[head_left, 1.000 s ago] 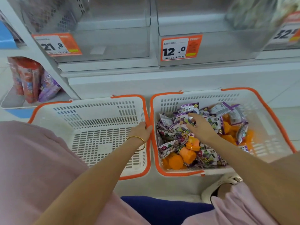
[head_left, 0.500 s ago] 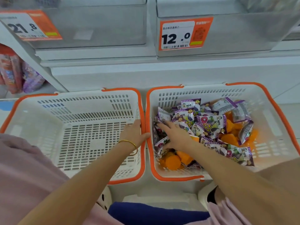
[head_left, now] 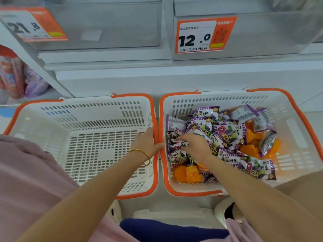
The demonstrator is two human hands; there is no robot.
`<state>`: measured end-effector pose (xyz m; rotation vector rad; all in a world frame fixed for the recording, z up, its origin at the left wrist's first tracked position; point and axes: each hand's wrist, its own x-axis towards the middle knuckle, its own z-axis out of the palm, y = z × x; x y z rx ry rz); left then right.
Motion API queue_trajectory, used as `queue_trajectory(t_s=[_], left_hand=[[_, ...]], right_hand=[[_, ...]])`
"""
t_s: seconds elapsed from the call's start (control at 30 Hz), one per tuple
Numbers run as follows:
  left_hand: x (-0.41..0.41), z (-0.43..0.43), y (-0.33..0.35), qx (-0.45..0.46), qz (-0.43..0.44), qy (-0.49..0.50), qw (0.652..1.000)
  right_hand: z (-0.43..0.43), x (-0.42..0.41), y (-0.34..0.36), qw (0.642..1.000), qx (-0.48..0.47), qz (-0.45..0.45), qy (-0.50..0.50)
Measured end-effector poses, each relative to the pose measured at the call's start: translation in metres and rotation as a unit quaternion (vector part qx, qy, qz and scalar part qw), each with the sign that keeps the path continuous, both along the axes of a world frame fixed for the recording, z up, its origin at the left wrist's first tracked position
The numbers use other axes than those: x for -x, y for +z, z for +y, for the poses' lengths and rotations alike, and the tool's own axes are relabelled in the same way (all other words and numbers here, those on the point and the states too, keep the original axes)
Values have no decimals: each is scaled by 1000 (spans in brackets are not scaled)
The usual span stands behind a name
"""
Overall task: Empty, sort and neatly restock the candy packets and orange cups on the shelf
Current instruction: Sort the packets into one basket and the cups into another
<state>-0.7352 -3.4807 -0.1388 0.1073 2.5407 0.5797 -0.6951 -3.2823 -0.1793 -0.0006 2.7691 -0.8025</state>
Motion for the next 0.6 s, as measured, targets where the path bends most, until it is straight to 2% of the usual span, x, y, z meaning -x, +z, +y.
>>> queue_trajectory(t_s=[0.13, 0.23, 0.3, 0.37, 0.47, 0.53, 0.6], left_hand=[[4, -6, 13, -86, -59, 28, 994], [19, -21, 25, -168, -66, 133, 975], [31, -35, 35, -234, 0, 250, 939], [43, -53, 49, -293, 87, 362, 881], [54, -72, 76, -337, 205, 430, 812], [49, -73, 87, -338, 272, 400, 807], [40, -63, 88, -323, 300, 331, 835]], right_hand=[[18, 8, 50, 996, 48, 10, -71], [23, 16, 101, 983, 131, 41, -124], [7, 21, 126, 969, 204, 65, -126], [-25, 31, 138, 961, 247, 75, -97], [-84, 49, 126, 958, 269, 43, -84], [-118, 56, 106, 965, 245, -9, -93], [-136, 56, 86, 977, 187, -76, -74]])
